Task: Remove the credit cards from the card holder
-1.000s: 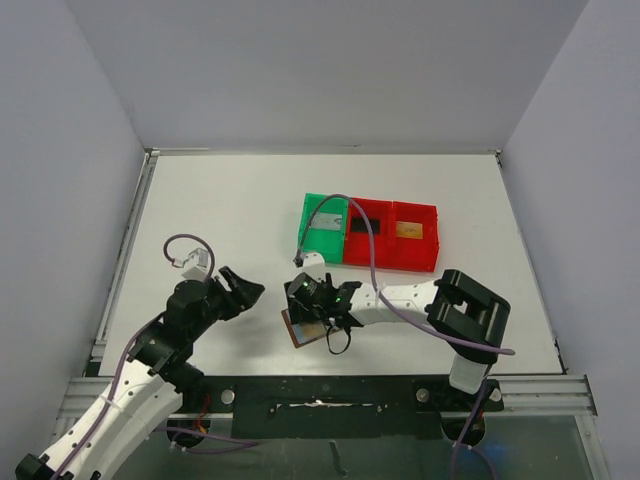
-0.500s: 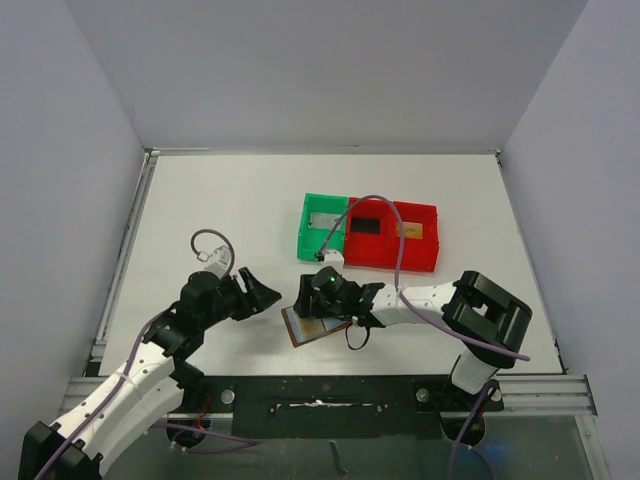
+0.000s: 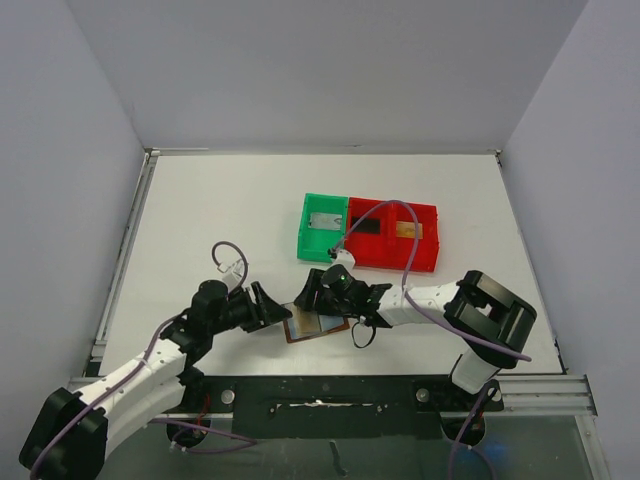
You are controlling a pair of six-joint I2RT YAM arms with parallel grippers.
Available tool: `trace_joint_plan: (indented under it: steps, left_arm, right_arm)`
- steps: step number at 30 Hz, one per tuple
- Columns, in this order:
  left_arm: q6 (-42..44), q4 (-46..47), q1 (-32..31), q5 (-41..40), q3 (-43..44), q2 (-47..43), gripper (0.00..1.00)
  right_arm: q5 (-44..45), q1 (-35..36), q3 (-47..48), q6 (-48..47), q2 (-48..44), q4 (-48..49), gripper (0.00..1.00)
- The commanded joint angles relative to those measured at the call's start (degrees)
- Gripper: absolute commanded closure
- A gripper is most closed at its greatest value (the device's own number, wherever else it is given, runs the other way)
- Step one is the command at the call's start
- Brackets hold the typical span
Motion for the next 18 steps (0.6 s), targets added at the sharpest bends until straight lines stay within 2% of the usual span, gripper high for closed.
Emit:
trace_joint_plan:
  steps: [1, 8, 16, 18]
  left_arm:
    - [-3.0, 13.2, -0.5, 2.7, -2.7, 1.6, 0.5]
    - [-3.8, 20.2, -1.7, 3.6, -3.4, 6.3, 0.54]
    - [-2.3, 21.6, -3.0, 2.5, -1.2, 13.7, 0.63]
    - [-2.1, 23.5, -3.3, 3.0, -0.8, 16.0, 0.68]
  right_arm:
    - [0.3, -0.1, -0.3, 3.4, 2.0, -0.4, 0.52]
    - [-1.3, -0.2, -2.1, 4.8, 2.1, 3.9, 0.52]
    - [-1.4, -0.2, -2.4, 4.7, 1.3, 4.8, 0.52]
    - [-1.9, -0.3, -2.4, 4.4, 1.2, 4.9, 0.52]
